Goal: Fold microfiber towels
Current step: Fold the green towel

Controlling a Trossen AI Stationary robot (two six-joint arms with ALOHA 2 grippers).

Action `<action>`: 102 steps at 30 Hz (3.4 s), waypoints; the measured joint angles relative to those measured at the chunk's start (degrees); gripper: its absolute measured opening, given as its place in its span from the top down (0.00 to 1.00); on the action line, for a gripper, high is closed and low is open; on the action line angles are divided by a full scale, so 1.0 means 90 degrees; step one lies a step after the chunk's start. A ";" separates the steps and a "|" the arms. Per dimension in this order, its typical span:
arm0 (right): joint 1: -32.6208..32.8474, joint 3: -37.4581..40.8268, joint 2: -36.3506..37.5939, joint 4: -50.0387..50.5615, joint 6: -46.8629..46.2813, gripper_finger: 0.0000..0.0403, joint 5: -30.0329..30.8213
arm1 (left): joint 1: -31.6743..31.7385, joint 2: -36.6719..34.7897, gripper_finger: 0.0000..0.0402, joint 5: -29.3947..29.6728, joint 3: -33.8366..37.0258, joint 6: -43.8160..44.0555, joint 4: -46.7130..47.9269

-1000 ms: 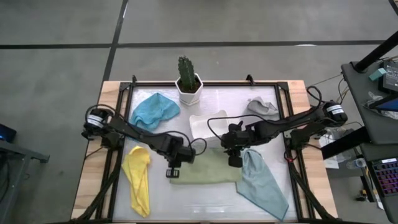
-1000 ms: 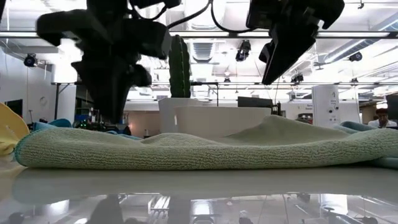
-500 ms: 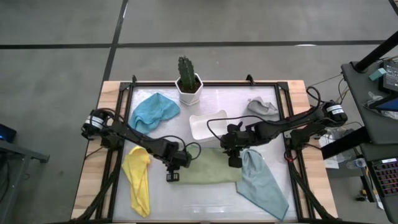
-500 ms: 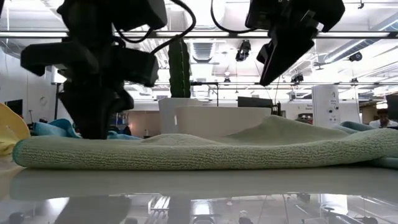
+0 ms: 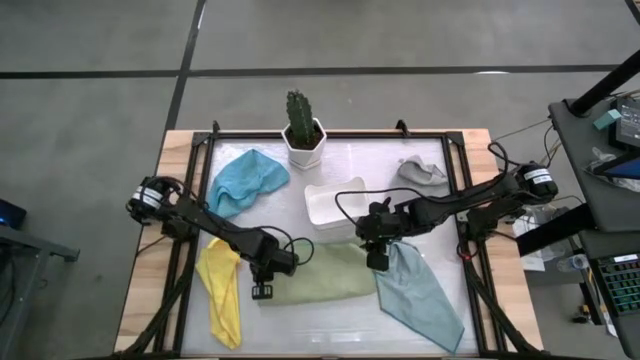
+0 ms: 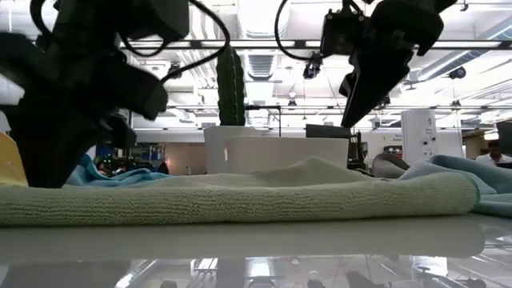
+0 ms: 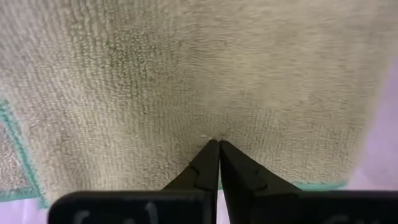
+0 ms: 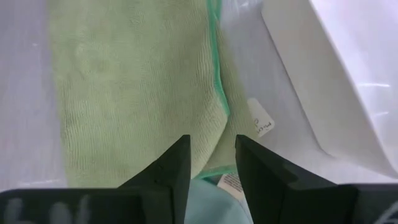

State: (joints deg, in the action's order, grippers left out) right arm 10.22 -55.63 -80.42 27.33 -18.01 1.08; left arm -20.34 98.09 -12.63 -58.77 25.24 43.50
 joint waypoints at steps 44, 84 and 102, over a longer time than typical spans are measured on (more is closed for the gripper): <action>-0.0044 0.2043 -0.0079 -0.2645 -0.0428 0.83 0.0880 | 0.0012 -0.0819 1.00 0.1035 0.0005 -0.0020 -0.0116; -0.0168 0.2219 0.0563 -0.2267 -0.3036 0.71 0.0217 | 0.0015 -0.0819 1.00 0.1642 0.0010 -0.0020 -0.0351; -0.0194 0.2240 -0.0248 -0.3971 -0.2210 0.64 0.0399 | 0.0015 -0.0819 1.00 0.1803 0.0018 -0.0208 -0.0443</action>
State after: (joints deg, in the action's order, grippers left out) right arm 8.47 -35.46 -82.65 -8.41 -37.90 4.68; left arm -20.21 90.72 3.60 -58.61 23.37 39.52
